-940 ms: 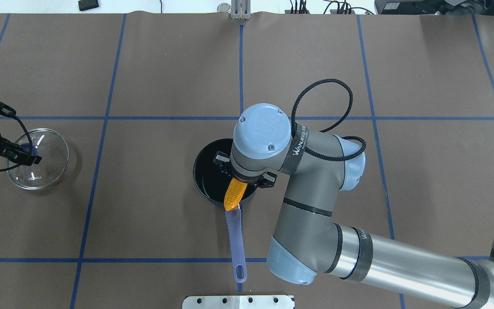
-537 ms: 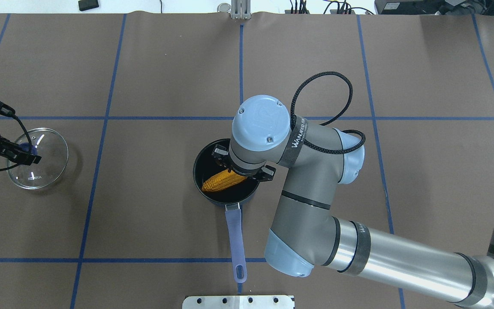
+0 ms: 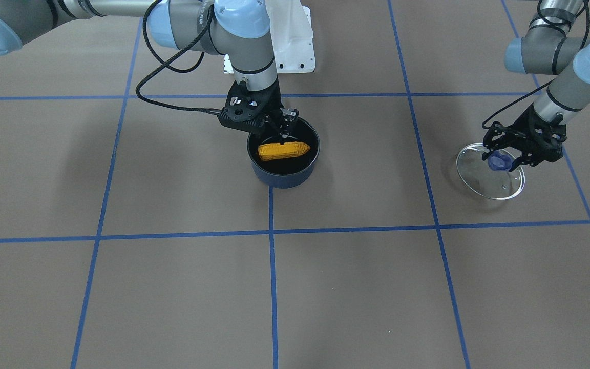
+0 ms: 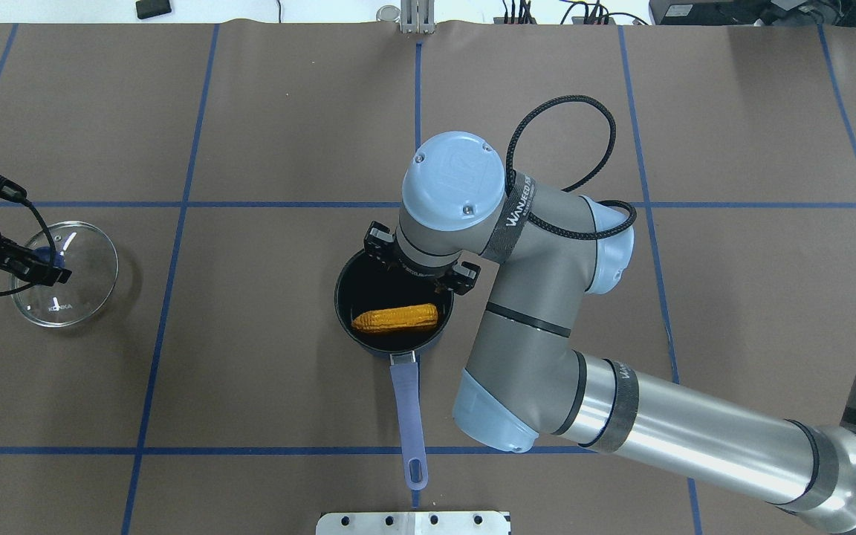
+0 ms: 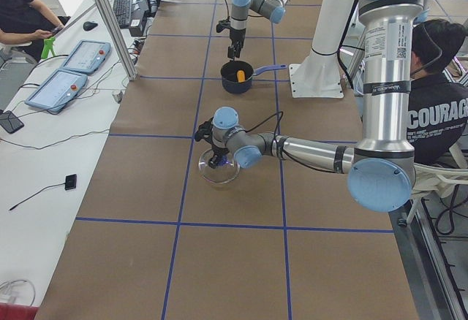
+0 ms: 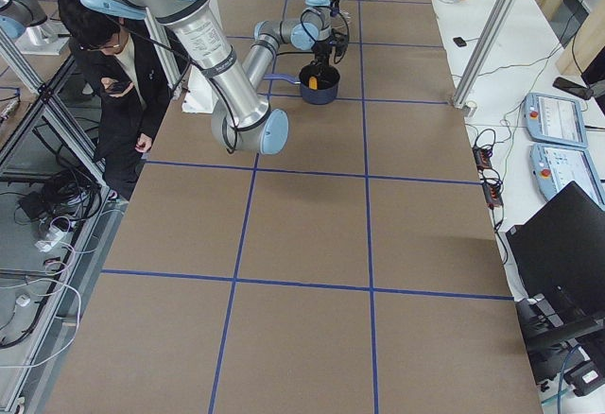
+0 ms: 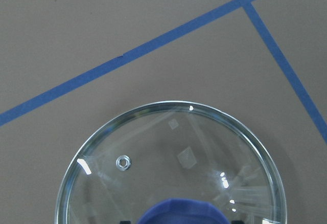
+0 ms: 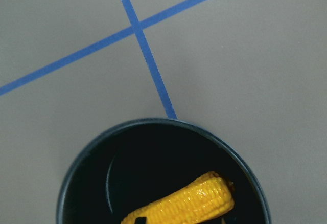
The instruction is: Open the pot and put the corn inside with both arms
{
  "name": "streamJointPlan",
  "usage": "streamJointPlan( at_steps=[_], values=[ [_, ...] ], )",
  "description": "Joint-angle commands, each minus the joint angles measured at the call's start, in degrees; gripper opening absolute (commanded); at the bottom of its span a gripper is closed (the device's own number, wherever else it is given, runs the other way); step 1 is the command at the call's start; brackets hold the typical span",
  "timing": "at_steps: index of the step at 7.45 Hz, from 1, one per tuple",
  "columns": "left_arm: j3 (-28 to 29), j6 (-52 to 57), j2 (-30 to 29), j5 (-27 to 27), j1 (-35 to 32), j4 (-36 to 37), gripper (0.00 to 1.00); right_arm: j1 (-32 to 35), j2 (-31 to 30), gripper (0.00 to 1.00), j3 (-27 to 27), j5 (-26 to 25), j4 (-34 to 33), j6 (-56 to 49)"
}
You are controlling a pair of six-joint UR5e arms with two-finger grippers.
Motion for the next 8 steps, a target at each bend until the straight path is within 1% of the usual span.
streamJointPlan(
  at_steps=[1, 6, 7, 8],
  values=[
    [0.05, 0.0, -0.1, 0.13, 0.09, 0.1, 0.72, 0.59, 0.14, 1.0, -0.02, 0.41, 0.0, -0.01],
    [1.37, 0.0, -0.8, 0.13, 0.09, 0.01, 0.74, 0.77, 0.14, 1.0, 0.07, 0.59, 0.09, -0.09],
    [1.11, -0.09, -0.8, 0.04, 0.09, 0.01, 0.76, 0.86, 0.14, 1.0, 0.07, 0.59, 0.09, -0.09],
    [0.93, -0.09, -0.98, -0.57, -0.26, 0.1, 0.87, 1.38, 0.23, 1.0, 0.07, 0.76, 0.09, -0.53]
  ],
)
